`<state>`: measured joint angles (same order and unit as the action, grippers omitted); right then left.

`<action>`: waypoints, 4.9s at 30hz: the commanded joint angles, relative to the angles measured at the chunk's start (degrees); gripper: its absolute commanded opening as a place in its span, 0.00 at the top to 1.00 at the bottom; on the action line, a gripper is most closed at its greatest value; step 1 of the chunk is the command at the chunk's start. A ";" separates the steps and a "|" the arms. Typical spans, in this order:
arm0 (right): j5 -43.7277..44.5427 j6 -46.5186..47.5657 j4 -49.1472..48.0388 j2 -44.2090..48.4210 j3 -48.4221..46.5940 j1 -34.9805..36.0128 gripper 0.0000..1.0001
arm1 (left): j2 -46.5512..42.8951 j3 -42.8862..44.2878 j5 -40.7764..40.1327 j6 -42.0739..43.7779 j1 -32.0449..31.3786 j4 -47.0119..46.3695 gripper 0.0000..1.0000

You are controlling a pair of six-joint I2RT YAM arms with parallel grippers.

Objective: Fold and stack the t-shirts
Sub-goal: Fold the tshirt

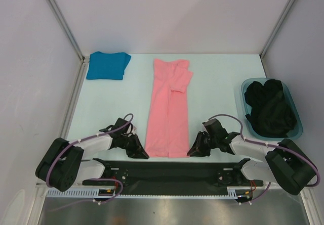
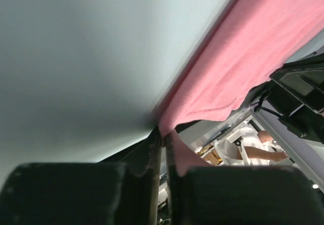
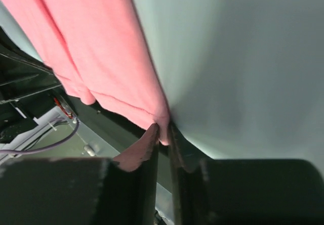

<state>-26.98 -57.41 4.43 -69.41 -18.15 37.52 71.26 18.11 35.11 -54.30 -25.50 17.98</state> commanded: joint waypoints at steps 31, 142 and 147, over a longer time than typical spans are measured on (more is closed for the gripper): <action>3.16 8.27 21.32 11.94 -12.23 0.89 1.00 | 0.35 26.60 -23.24 6.04 -20.56 20.94 1.00; -10.19 32.10 24.67 -53.46 -76.59 -23.19 0.91 | 40.36 64.34 -9.10 32.16 6.86 9.10 0.65; -10.11 30.61 23.35 -57.42 -78.35 -22.57 0.91 | 39.83 58.02 -6.90 29.08 6.86 5.85 0.66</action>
<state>-36.53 -25.56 29.65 -124.79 -95.85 14.52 112.81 79.85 27.27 -24.14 -18.96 26.37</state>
